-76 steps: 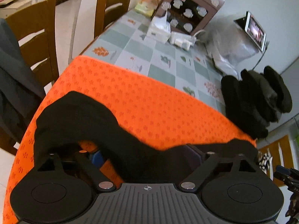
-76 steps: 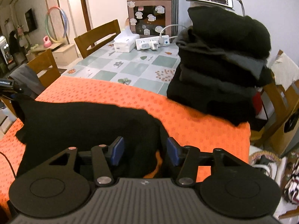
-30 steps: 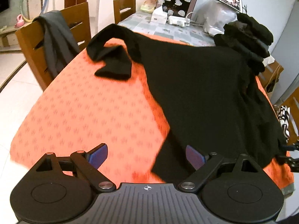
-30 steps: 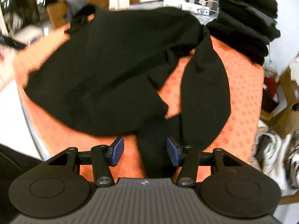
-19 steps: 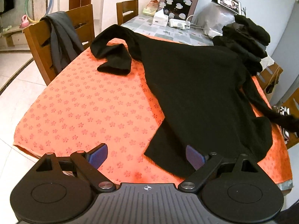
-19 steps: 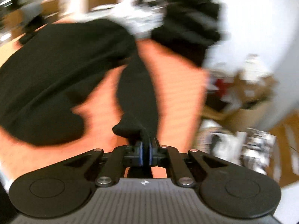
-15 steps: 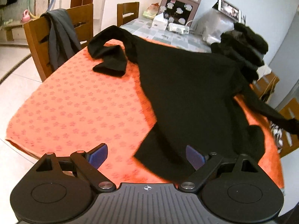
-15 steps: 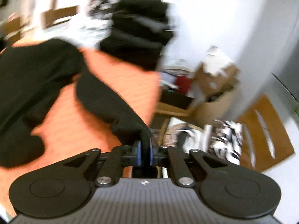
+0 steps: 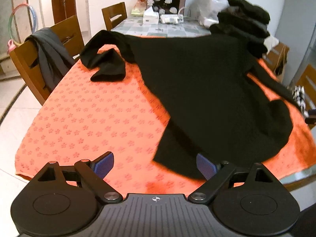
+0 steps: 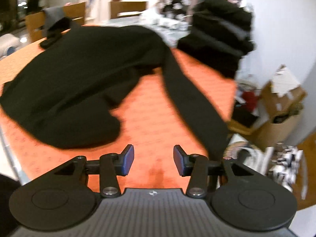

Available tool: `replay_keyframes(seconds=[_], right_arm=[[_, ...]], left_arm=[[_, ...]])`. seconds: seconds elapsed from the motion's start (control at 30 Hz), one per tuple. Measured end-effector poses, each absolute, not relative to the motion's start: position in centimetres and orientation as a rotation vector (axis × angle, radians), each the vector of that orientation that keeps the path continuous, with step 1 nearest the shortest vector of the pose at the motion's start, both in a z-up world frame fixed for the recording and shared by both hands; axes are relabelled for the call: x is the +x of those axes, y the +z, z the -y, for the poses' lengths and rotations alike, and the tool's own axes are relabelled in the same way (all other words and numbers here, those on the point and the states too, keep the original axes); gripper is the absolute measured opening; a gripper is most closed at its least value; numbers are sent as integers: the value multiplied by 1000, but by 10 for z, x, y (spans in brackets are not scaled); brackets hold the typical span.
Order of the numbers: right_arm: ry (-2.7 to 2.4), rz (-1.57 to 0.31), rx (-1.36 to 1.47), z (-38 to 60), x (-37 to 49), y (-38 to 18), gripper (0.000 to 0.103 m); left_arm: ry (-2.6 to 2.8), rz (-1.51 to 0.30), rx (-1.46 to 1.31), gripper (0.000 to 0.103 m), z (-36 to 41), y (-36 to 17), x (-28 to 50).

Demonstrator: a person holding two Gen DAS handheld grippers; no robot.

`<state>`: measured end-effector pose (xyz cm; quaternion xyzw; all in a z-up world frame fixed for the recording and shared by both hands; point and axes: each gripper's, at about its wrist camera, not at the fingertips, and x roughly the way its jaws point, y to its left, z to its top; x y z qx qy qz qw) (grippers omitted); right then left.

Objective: Fold clothes

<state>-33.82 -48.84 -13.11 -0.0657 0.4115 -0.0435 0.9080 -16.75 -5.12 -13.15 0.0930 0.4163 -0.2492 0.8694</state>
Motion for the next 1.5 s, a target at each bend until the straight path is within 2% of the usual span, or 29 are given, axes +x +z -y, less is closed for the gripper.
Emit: replay_keyframes(seconds=[0.13,0.23,0.3,0.37,0.53,0.6,0.7,0.77,0.83,0.87,0.9,0.93,1.0,1.27,1.5], right_arm=[[-26,-888,-148,464,-328,-149,50],[-3,-896,-161,452,-318,-158,50],[12,-895,-169,446,-311,-163,50],[29,-891,-171,442,-307,-165,50],[67,-889,-218,431,-292,-167,50],[79,-892,-258,429,-285,-168,54],[115,-903,-318,428,-275,-171,63],[139,-909,-339,430,-269,-173,65],[159,-912,-346,433,-263,-175,66],[163,-908,-336,435,-261,-176,65],[169,-904,-322,436,-259,-176,53],[182,-901,-298,439,-257,-175,26],[201,-896,-245,441,-256,-170,7],[127,-809,-76,449,-286,-119,5],[70,-813,128,441,-338,-89,5]], left_arm=[[-528,-876,265,89,48,-142,-163],[-550,-865,343,76,51,-151,-159],[-581,-877,356,62,54,-156,-155],[-615,-896,346,54,58,-159,-151],[-675,-907,311,52,71,-164,-145],[-695,-921,302,44,76,-167,-141],[-698,-928,301,42,82,-172,-139],[-691,-924,292,41,84,-174,-138],[-677,-921,275,32,83,-175,-138],[-667,-919,263,21,82,-173,-137],[-656,-918,251,10,80,-172,-136],[-646,-915,234,9,78,-169,-136],[-614,-896,192,8,73,-159,-137],[-500,-826,45,7,52,-95,-159],[-421,-811,-51,7,23,-60,-182]])
